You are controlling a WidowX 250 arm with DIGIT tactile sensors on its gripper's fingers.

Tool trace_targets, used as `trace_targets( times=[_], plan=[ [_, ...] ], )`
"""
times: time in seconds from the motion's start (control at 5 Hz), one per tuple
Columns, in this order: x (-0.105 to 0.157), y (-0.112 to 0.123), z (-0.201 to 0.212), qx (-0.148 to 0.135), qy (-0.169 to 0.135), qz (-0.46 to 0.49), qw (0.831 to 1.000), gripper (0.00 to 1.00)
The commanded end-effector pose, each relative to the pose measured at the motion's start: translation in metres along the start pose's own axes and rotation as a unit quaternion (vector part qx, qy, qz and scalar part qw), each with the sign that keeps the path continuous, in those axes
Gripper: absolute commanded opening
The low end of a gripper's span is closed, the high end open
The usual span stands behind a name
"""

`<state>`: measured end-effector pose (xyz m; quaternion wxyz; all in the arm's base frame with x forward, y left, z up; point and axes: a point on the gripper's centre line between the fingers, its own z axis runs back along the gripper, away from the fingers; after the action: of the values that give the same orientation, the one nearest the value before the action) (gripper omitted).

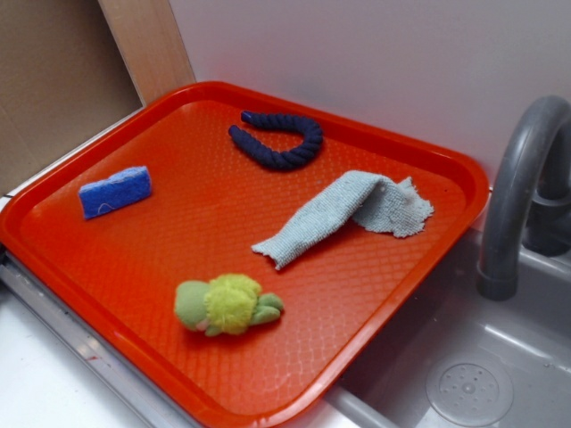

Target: Grab the blue sponge.

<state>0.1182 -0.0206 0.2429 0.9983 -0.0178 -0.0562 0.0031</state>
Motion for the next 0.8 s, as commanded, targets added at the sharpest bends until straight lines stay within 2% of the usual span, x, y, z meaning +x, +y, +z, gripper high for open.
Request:
trace_targets(
  times=[0.0, 0.2, 0.4, 0.6],
  plan=[
    [0.000, 0.000, 0.000, 0.000, 0.000, 0.000, 1.000, 1.00],
    [0.016, -0.007, -0.026, 0.001, -0.010, -0.049, 0.999, 1.00],
    [0.032, -0.026, -0.060, -0.028, -0.040, -0.130, 0.990, 1.00],
    [0.032, -0.043, -0.094, -0.151, -0.050, -0.198, 0.967, 1.00]
  ],
)
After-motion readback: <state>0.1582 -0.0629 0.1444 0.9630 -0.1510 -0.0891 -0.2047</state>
